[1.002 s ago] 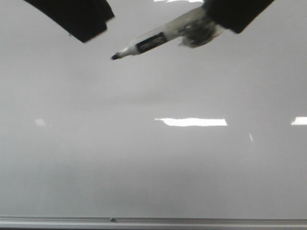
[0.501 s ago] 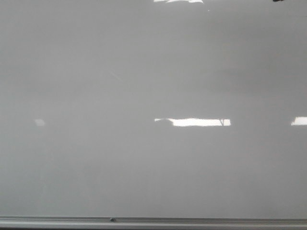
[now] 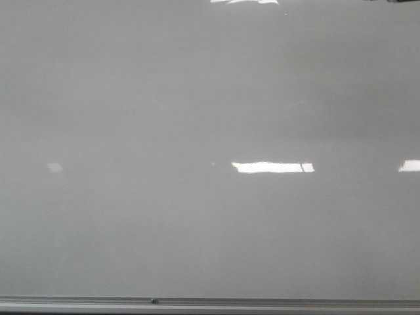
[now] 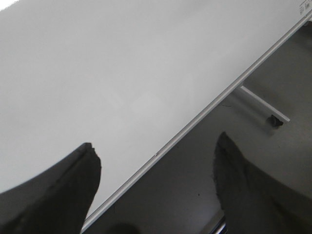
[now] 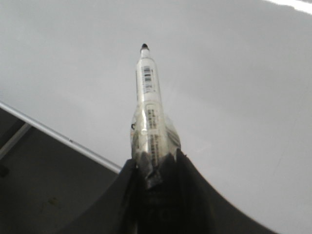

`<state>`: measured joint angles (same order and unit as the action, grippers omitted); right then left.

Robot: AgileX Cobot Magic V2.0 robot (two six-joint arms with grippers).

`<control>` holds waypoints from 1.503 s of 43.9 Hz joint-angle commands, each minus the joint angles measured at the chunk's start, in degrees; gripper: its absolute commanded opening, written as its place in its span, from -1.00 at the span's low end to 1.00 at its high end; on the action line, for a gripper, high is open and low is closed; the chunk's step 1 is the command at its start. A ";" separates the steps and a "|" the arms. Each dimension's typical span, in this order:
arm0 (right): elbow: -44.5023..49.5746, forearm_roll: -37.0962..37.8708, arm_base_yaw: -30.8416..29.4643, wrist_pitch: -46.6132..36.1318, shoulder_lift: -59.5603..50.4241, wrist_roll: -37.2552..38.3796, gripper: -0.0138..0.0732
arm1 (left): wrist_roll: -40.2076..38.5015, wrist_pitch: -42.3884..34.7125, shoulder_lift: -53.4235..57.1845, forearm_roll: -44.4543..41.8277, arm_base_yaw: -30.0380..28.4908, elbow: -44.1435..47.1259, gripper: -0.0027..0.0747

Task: Write number 4 on whiteboard

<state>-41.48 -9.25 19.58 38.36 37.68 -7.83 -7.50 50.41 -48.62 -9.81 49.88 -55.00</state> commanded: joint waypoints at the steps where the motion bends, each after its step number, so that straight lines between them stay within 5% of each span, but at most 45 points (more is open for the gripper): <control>1: -1.46 0.05 -0.50 -9.63 2.32 -0.16 -0.84 | -0.79 -3.91 0.28 -0.54 0.11 -1.44 0.31; 45: -12.13 2.83 -3.59 -26.87 32.69 0.18 -0.84 | -0.79 -3.91 0.28 -0.54 0.11 -1.44 0.31; 66: -12.13 2.93 -0.77 -18.18 37.54 -1.34 -0.84 | -0.79 -3.93 0.28 -0.54 0.11 -1.44 0.31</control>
<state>-51.77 -6.81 18.96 22.61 76.63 -8.34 -7.74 50.28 -48.62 -9.81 49.88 -55.00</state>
